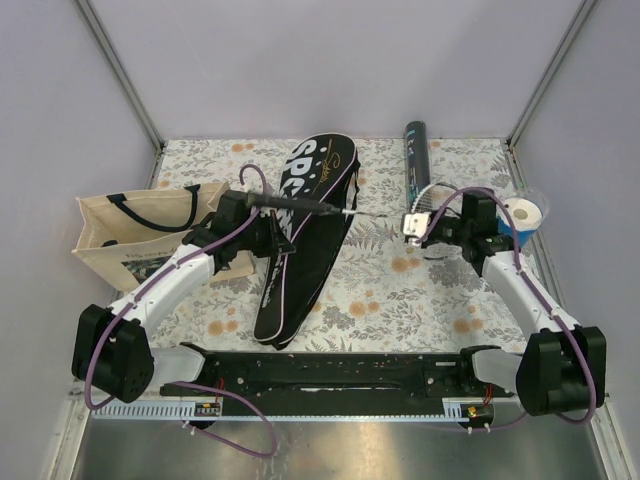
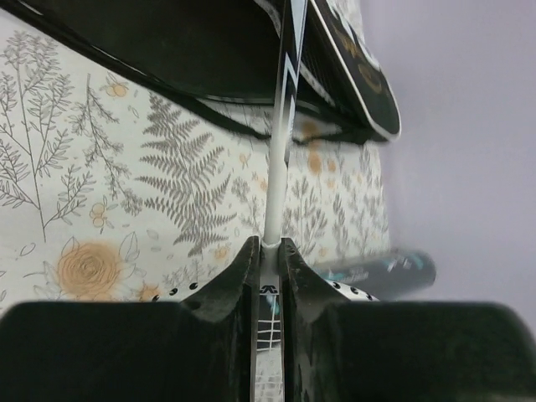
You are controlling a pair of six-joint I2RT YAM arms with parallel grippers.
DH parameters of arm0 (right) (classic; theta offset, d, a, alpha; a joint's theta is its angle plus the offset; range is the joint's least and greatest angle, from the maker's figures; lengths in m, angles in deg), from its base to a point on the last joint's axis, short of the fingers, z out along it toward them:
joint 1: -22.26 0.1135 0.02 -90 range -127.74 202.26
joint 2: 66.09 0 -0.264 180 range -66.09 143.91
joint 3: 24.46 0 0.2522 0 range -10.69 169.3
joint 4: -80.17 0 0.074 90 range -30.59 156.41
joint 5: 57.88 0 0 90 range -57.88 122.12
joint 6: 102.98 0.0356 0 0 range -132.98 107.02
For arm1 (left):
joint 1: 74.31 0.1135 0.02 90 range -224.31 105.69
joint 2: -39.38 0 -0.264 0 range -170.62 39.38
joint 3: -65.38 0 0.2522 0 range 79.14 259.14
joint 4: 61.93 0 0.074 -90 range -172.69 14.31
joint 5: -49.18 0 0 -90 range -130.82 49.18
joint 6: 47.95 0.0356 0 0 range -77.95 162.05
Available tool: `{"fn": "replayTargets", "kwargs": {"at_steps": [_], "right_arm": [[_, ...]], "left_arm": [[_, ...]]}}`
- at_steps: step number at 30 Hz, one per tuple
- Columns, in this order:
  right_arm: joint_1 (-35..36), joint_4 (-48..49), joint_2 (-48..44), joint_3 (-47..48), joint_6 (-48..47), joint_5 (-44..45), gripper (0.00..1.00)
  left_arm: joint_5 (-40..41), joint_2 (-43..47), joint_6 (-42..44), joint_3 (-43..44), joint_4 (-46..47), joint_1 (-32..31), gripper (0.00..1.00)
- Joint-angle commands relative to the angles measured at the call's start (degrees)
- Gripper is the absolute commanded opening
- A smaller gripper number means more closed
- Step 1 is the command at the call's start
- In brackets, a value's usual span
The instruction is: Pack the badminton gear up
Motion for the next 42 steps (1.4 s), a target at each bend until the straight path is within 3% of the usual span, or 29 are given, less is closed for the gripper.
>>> {"fn": "replayTargets", "kwargs": {"at_steps": [1, 8, 13, 18, 28, 30, 32, 36, 39, 42], "right_arm": [[8.2, -0.1, 2.1, 3.1, -19.1, 1.6, 0.0], [11.6, 5.7, 0.8, -0.1, -25.4, 10.4, 0.0], [15.5, -6.8, 2.3, 5.9, -35.1, 18.9, 0.0], [19.0, -8.9, 1.7, 6.5, -40.1, 25.0, 0.0], [21.7, 2.0, 14.2, 9.0, -47.2, 20.8, 0.0], [22.4, 2.1, 18.1, 10.6, -49.2, 21.9, 0.07], [23.0, 3.8, 21.2, 11.2, -49.9, 21.9, 0.23], [23.3, 7.7, 24.3, 11.6, -49.0, 22.7, 0.29], [23.3, 11.7, 23.7, 10.5, -47.8, 24.7, 0.54], [23.3, 10.7, 22.0, 10.4, -46.9, 27.4, 0.57]], "left_arm": [[-0.1, 1.5, -0.7, 0.2, 4.8, 1.0, 0.0], [-0.4, 1.4, -0.8, -0.1, 4.9, 1.2, 0.0], [-1.6, 0.5, -1.3, 0.1, 5.7, 1.3, 0.0], [-1.3, 0.8, -1.2, -0.1, 5.7, 1.4, 0.0], [-1.5, 0.9, -0.9, -0.3, 5.9, 1.4, 0.0], [-1.6, 0.6, -1.1, -0.2, 5.9, 1.4, 0.0], [-2.0, 0.2, -1.2, -0.1, 5.8, 1.4, 0.0], [-2.2, 0.0, -1.1, -0.2, 5.7, 1.4, 0.0], [-1.9, 0.0, -1.1, -0.2, 5.5, 1.4, 0.0], [-2.1, -0.1, -1.1, -0.2, 5.5, 1.4, 0.0]]}}
